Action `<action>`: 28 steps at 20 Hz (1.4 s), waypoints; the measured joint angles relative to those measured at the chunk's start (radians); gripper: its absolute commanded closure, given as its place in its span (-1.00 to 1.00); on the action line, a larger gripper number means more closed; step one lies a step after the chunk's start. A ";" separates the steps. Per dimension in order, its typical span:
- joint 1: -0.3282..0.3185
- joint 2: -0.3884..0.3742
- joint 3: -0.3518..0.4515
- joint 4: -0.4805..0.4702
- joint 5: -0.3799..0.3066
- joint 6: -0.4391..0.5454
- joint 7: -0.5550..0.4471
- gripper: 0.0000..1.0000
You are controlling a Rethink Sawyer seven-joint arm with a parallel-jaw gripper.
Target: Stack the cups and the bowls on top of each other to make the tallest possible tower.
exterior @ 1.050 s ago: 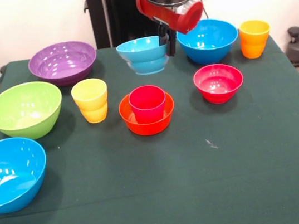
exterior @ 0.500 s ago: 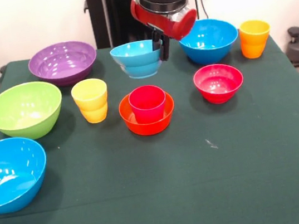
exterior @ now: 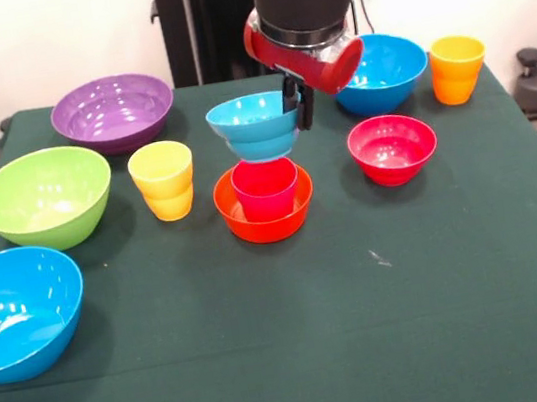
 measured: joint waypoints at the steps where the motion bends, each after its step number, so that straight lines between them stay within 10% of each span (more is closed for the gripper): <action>1: -0.001 0.002 0.002 -0.003 0.000 0.001 0.000 1.00; 28: -0.011 0.019 0.055 -0.080 -0.078 0.126 0.000 1.00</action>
